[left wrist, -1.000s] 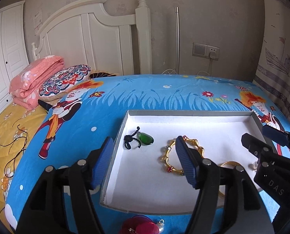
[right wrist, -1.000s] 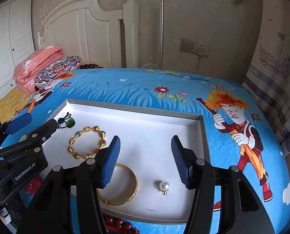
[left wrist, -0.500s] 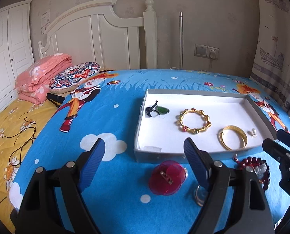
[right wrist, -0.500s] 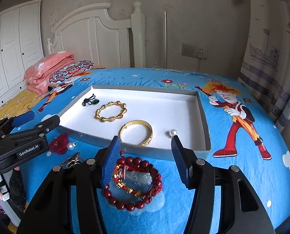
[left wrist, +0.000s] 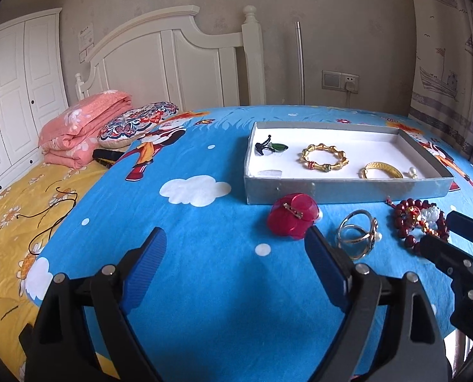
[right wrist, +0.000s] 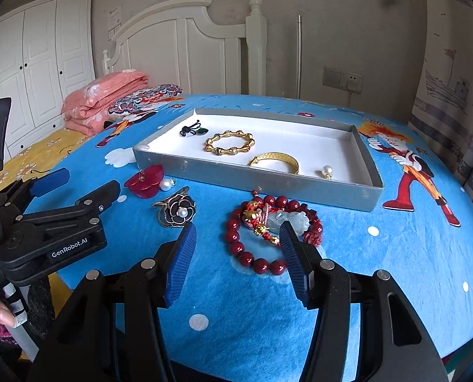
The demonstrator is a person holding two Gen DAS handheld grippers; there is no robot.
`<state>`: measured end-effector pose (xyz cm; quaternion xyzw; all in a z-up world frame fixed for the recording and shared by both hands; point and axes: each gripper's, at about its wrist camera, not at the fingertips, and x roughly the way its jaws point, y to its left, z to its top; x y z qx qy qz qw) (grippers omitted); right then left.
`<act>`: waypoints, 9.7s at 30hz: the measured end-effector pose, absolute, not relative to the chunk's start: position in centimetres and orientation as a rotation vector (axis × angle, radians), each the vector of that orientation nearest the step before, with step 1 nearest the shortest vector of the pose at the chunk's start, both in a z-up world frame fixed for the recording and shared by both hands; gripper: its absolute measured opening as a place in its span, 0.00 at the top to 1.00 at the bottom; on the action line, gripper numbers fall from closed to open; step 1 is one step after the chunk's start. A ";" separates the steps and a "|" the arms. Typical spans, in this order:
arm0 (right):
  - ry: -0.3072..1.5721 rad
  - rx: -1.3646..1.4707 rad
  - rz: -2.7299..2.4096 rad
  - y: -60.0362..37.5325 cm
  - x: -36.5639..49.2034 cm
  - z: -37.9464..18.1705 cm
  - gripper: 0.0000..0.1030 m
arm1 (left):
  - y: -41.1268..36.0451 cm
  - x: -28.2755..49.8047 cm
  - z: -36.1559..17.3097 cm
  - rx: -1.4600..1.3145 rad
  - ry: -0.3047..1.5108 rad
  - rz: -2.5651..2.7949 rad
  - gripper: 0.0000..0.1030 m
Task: Organize jewelry
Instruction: 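Withdraw both tools from the tray back over the remaining jewelry, then grasp the red heart brooch with the left tool while the right tool grasps the black camellia brooch, then carry both brooches into the tray and open both tools, then lift both open tools out of the tray toward the red bead bracelet, then close the right tool on the red bead bracelet and lift it, then grasp the red string bracelet with the left tool while the right tool holds the bead bracelet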
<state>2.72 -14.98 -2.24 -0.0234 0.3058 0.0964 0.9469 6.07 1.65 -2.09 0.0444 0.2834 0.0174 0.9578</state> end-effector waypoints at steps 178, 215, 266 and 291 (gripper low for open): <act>0.649 -0.035 -0.037 -19.9 18.8 1.1 0.52 | -5.9 21.5 1.1 0.104 0.650 -0.021 0.53; 0.630 0.053 0.046 -20.4 3.1 -3.0 0.52 | -3.3 5.4 -3.3 0.155 0.579 -0.061 0.22; 0.432 -0.107 0.144 -11.1 1.7 2.8 0.89 | 1.4 4.3 -3.9 0.041 0.563 -0.033 0.20; 0.439 0.034 0.150 -19.2 -2.3 1.7 0.89 | -4.9 8.5 -1.7 0.051 0.623 -0.093 0.28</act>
